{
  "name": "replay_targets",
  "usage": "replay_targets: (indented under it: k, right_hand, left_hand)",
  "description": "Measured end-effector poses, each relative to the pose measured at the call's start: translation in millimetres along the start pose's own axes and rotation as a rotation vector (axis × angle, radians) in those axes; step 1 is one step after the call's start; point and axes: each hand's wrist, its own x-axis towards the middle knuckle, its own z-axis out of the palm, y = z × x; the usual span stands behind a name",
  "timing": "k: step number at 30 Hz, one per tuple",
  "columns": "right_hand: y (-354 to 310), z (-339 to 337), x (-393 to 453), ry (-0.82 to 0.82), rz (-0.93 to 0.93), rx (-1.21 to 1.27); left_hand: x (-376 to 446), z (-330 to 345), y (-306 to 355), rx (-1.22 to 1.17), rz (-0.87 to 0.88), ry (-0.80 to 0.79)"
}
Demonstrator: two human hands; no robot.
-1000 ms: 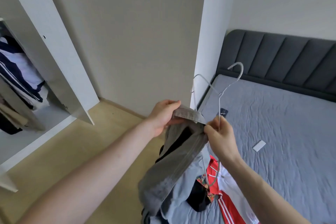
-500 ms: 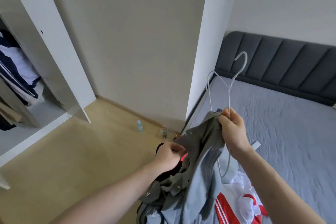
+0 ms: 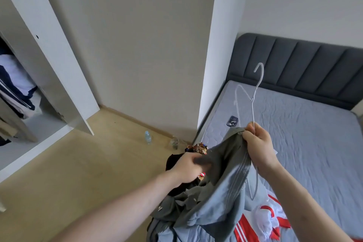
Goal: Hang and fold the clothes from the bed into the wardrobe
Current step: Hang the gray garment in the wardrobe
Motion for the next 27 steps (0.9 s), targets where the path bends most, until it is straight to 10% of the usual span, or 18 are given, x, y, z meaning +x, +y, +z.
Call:
replay_targets:
  k: [8,16,21,27]
  right_hand:
    - [31.0,-31.8,-5.6,-0.056,0.104,-0.501]
    - [-5.3,32.7,-17.1,-0.039,0.006,-0.136]
    - [-16.0,41.6,-8.0,-0.072,0.017,0.13]
    - [-14.7,51.7,-11.1,-0.139,0.002,0.157]
  left_hand:
    - [10.3,-66.2,67.4,-0.047,0.184,0.295]
    - [9.7,-57.3,139.1,0.235,0.52,0.12]
    - [11.4,-64.9,77.5,0.086,0.283,0.254]
    - [-35.1,-31.7,-26.3,0.128,-0.137,-0.049]
